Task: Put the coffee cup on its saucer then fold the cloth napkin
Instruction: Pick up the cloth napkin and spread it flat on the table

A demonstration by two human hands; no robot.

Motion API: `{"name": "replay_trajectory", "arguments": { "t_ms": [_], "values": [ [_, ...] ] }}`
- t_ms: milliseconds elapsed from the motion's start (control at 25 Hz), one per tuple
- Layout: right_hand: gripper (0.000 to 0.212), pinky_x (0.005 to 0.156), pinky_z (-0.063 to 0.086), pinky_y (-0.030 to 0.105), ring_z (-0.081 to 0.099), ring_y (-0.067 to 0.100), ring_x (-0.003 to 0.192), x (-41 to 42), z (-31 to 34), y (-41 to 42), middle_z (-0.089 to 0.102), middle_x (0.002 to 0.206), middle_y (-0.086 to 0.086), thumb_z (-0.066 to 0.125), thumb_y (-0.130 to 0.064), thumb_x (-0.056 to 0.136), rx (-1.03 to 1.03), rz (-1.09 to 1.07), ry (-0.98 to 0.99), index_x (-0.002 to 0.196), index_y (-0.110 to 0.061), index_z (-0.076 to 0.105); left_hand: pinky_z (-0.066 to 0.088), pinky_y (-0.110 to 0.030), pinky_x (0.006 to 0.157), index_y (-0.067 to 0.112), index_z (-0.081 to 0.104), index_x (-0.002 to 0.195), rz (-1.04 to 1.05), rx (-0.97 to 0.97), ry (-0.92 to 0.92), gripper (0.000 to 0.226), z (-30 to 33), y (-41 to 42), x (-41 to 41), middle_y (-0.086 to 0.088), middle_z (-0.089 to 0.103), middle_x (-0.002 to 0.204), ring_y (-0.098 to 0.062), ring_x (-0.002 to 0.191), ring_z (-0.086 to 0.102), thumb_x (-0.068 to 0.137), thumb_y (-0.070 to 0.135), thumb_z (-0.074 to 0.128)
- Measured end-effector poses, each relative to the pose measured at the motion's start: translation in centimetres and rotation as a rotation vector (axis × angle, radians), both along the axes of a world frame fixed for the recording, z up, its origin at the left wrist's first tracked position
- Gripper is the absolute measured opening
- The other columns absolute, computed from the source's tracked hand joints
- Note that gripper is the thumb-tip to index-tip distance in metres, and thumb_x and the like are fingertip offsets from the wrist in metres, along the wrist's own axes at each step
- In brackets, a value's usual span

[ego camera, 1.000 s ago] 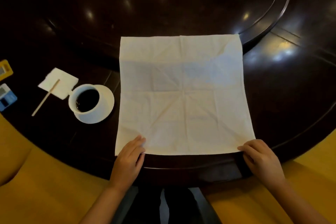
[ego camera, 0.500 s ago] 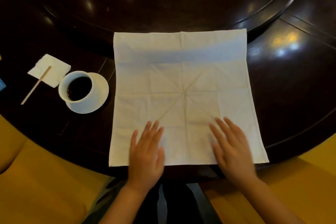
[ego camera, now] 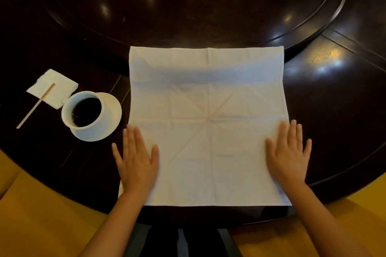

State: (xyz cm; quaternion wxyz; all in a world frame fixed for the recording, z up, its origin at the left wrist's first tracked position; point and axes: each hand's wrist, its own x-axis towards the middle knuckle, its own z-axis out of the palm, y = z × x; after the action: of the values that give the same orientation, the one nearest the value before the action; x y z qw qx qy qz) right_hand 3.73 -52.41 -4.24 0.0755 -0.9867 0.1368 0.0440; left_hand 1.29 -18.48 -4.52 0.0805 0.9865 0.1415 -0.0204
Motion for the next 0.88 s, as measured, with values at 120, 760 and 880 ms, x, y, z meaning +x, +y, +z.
{"name": "replay_trajectory", "arguments": {
  "t_ms": [120, 760, 880],
  "values": [
    [0.063, 0.109, 0.008, 0.060, 0.010, 0.030, 0.141, 3.5, 0.5, 4.8, 0.016, 0.153, 0.014, 0.024, -0.047, 0.090, 0.002, 0.289, -0.099, 0.145, -0.017, 0.022, 0.006, -0.055, 0.111, 0.014, 0.017, 0.147, -0.182, -0.032, -0.118, 0.062, 0.6, -4.0, 4.1, -0.015, 0.015, 0.155, -0.027, 0.143, 0.011, 0.091, 0.041, 0.024],
    [0.063, 0.114, -0.004, 0.052, -0.015, 0.021, 0.142, 10.9, -1.0, 3.0, -0.010, 0.158, 0.000, 0.009, -0.059, 0.090, -0.029, 0.461, 0.044, 0.144, -0.033, -0.012, -0.002, -0.068, 0.104, 0.038, -0.002, 0.146, -0.283, 0.088, 0.060, 0.075, -1.7, -3.6, 10.1, -0.003, -0.010, 0.158, -0.028, 0.142, -0.013, 0.080, 0.073, 0.013],
    [0.062, 0.115, -0.004, 0.052, -0.016, 0.021, 0.142, 8.8, -0.6, 3.0, -0.011, 0.157, 0.001, 0.010, -0.057, 0.091, -0.009, 0.434, 0.071, 0.144, -0.032, -0.013, -0.003, -0.067, 0.105, 0.039, -0.007, 0.145, -0.302, 0.094, 0.094, 0.075, -1.5, -3.4, 9.1, -0.003, -0.013, 0.158, -0.027, 0.142, -0.016, 0.080, 0.074, 0.008]
  ]
}}
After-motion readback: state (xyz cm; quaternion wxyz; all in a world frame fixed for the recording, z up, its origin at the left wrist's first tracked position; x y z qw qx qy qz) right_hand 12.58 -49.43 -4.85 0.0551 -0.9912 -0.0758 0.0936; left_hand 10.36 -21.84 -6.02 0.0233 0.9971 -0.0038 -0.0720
